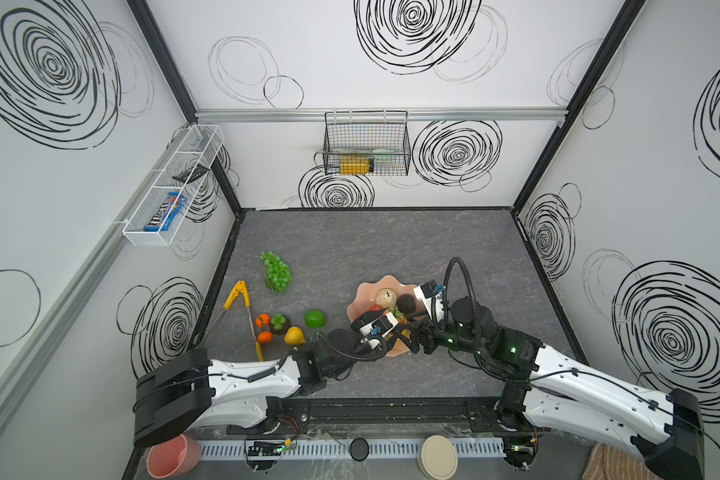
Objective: Place and organize the fake fruits in the fruit bowl
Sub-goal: 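Close the right gripper on the strawberry while the left gripper holds it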
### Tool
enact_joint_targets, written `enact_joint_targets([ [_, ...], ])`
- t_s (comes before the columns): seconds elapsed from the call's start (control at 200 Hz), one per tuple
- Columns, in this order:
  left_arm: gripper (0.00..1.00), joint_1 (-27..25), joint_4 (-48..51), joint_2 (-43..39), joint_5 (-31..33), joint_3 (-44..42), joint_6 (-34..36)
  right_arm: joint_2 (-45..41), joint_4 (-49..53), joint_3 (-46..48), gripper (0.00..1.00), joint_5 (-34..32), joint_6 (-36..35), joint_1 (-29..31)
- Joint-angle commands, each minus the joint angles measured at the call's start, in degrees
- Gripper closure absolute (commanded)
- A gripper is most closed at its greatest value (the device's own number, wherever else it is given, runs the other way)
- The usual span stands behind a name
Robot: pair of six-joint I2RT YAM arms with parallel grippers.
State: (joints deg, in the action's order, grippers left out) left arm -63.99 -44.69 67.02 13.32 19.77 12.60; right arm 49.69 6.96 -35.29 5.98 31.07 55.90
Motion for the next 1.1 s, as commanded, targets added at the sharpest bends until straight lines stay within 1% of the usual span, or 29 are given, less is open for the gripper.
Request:
enact_joint_targets([
  [0.0,0.41,-0.3,-3.9,0.4,-1.4,-0.7,2.2,1.1,-0.1,-2.2,0.25,-0.6,0.7,0.4],
  [0.2,0.4,-1.3,-3.2,1.4,-2.1,-0.3,3.2,2.8,-0.8,-2.2,0.28,-0.2,0.7,0.6],
  [0.36,0.39,-1.7,-3.0,2.2,-1.6,0.0,3.5,3.9,-1.5,-2.0,0.37,0.3,0.7,0.7],
  [0.475,0.38,-1.7,-3.0,2.4,-1.5,0.0,3.7,4.4,-1.5,-2.1,0.47,-0.2,0.8,0.7],
  [0.575,0.35,-1.7,-3.0,2.3,-1.5,0.0,3.6,4.4,-1.2,-2.2,0.52,-0.5,0.8,0.7],
  [0.635,0.3,-1.7,-3.0,2.2,-1.3,0.0,3.5,4.3,-1.1,-2.4,0.54,-0.8,0.8,0.7],
  [0.68,0.22,-1.7,-3.0,2.0,-1.0,-0.1,3.4,4.2,-0.9,-2.3,0.55,-1.3,0.8,0.7],
  [0.74,0.15,-1.7,-2.5,1.7,-0.8,-0.1,3.1,3.9,-0.7,-2.5,0.55,-2.1,0.8,0.7],
  [0.856,0.07,-1.1,-2.1,0.1,-1.0,-0.8,2.8,2.8,1.0,-2.6,0.56,-5.9,1.6,0.6],
  [0.971,0.0,0.0,-2.9,-3.0,-1.4,-2.5,1.8,0.3,3.7,-1.7,0.57,-11.8,4.0,-0.4],
  [1.096,0.01,2.4,-4.4,-7.5,-1.8,-4.7,-1.2,-2.6,5.2,1.4,0.58,-15.6,8.7,-3.0],
])
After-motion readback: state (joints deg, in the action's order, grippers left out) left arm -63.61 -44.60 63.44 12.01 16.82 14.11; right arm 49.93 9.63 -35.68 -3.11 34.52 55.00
